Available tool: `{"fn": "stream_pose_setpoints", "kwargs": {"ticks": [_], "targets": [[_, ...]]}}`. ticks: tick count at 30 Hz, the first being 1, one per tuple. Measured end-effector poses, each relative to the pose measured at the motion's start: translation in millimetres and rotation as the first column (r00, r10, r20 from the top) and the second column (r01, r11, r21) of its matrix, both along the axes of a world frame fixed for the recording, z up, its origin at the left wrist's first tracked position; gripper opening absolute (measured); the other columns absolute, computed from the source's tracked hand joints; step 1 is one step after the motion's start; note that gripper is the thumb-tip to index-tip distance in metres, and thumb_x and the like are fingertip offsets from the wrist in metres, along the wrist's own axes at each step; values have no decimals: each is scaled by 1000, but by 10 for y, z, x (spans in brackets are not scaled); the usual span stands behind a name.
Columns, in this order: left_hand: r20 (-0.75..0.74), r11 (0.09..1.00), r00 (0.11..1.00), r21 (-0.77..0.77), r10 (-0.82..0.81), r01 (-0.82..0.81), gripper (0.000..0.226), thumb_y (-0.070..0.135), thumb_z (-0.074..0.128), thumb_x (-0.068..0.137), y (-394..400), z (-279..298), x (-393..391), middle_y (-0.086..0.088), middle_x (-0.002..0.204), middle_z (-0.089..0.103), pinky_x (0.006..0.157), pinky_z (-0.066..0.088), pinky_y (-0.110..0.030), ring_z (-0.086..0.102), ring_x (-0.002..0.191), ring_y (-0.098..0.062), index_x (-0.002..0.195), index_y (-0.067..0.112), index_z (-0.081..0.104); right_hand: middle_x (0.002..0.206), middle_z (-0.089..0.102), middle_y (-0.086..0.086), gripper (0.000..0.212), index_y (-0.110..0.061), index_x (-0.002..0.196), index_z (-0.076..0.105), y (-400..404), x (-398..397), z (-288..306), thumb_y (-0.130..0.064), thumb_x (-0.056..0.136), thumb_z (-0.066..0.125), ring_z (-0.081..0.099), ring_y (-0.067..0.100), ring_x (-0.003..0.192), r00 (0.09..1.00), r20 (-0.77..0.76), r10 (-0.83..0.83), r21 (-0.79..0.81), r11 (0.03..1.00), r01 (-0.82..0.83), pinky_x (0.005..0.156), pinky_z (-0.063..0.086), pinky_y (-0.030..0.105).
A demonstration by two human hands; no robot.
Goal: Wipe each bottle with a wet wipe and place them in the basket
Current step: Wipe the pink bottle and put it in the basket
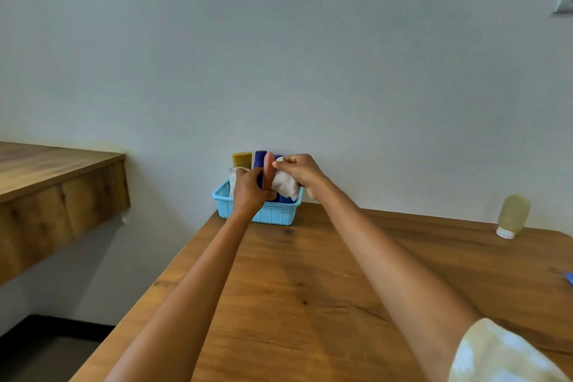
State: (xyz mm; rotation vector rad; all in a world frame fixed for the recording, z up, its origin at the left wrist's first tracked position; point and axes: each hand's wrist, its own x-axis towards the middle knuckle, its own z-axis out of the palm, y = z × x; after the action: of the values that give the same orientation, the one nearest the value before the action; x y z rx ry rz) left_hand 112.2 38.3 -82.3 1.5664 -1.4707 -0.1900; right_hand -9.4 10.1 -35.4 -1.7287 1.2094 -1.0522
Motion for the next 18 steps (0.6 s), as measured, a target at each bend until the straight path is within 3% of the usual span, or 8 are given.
{"fn": "stream_pose_setpoints", "kwargs": {"ticks": [3,8,10,13,18], "targets": [[62,999,998,25,29,-31,20,1,71,71,-103,-1,71,-7,81,55,63,37,-28,53,75,-25,88,3,60,106,69,11,19,-11,97,66,-151,147,-53,-25,85,66,64,25,100,999,45,-23,39,999,21,89,53,39],[85,997,994,8,70,-71,10,1,57,82,-276,-138,147,-10,85,57,71,43,-36,58,87,-31,84,9,52,107,67,11,8,-21,79,62,-372,326,-221,-22,86,61,61,27,103,999,17,-46,125,991,44,94,51,44],[73,996,994,-11,86,-86,7,5,55,85,-337,-172,175,-14,93,61,76,44,-39,58,90,-32,93,5,56,108,66,11,6,-19,85,64,-456,387,-307,-21,86,59,60,26,103,999,3,-55,157,986,53,94,50,44],[75,993,991,17,113,-115,19,10,53,89,-382,-216,225,-13,100,64,80,43,-38,59,94,-30,108,8,57,108,66,13,23,-11,105,65,-557,456,-397,-20,85,59,61,27,101,997,14,-74,224,972,69,94,50,44],[101,988,984,33,145,-149,19,15,54,90,-427,-325,275,-11,100,65,89,46,-42,59,91,-26,108,11,57,109,64,14,26,-7,110,63,-578,491,-471,-21,89,58,59,25,101,995,-5,-98,290,952,95,91,50,36]]}}
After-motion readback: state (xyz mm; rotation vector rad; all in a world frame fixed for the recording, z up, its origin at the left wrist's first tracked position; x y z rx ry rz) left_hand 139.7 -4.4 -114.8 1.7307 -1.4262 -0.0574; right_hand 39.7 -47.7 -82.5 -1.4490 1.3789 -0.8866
